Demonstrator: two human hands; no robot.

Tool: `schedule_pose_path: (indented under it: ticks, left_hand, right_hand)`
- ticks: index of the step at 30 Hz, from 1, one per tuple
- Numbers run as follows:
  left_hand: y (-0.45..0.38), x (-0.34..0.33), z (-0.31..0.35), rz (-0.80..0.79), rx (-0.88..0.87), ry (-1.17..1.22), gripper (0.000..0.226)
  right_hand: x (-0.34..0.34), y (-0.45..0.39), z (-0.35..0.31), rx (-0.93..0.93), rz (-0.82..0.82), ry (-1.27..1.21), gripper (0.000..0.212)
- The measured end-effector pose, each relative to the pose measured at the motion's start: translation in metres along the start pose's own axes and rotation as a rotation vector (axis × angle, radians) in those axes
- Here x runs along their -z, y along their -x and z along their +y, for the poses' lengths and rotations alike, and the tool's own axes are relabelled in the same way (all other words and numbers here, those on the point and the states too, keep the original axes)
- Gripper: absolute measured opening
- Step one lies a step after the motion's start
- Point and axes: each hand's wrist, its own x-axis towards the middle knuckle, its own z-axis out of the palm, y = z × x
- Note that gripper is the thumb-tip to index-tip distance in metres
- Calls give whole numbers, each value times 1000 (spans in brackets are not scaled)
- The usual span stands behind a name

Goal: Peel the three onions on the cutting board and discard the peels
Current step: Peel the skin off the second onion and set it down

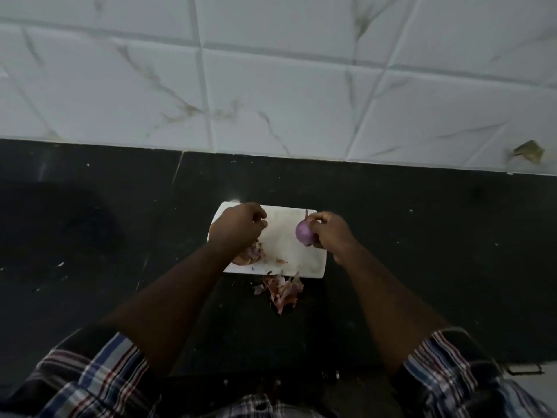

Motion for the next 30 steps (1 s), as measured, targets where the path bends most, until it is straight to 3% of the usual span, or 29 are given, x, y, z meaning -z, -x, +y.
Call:
schedule_pose_path:
  ticks: [5,11,16,19,23,25,30]
  left_hand:
    - [1,7,-30,23,189,64,13]
    - [24,1,-46,7,289,108,18]
    - [31,-9,-50,-143,395,230,49]
    - [29,-13,-48,-118,417,394,42]
    - [27,-6,-49,-83,386,573,26]
    - [28,-3,-44,-121,343,594,21]
    - [43,-14,-43,-254,405,684,17]
  right_hand:
    - [-8,-51,0,173,-11,339,21]
    - [-17,-85,-6,296,-61,609,25]
    - [-17,-87,-13,403,-36,823,40]
    - [-25,-65,-19,510,6,696,37]
    - [-50,-9,-22,389,-341,253,46]
    - [-63,10,-13,359,-473,236,54]
    - [-83,28,0,495,-285,444,28]
